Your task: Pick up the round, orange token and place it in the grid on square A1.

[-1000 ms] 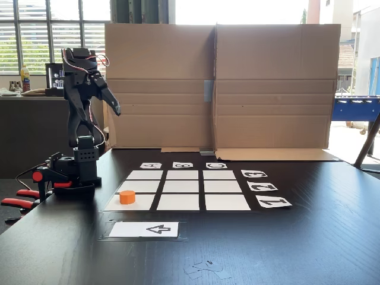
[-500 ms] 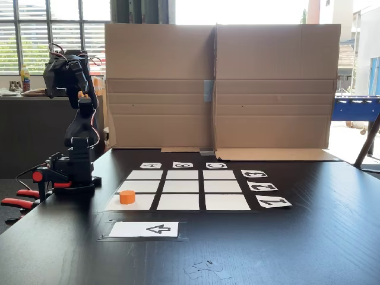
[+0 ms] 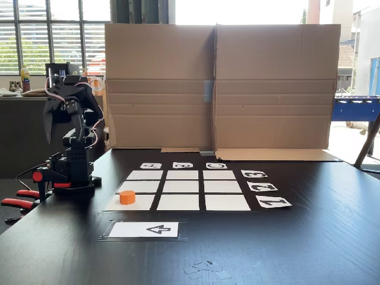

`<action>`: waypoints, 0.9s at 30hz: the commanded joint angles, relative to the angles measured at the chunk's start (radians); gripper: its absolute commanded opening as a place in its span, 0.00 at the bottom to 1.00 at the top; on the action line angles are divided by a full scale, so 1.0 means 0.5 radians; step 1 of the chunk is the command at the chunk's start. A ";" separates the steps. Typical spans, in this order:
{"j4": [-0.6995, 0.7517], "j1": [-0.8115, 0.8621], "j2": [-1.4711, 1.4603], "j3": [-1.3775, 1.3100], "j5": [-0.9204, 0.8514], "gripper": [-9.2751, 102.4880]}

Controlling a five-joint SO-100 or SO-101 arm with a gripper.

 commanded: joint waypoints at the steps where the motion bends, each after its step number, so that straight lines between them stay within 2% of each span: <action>1: -0.034 0.015 0.071 0.178 -0.003 0.33; 9: -0.101 0.034 0.123 0.374 0.058 0.33; 15: -0.390 0.067 0.101 0.601 0.046 0.33; 27: -0.442 0.089 0.282 0.914 0.009 0.33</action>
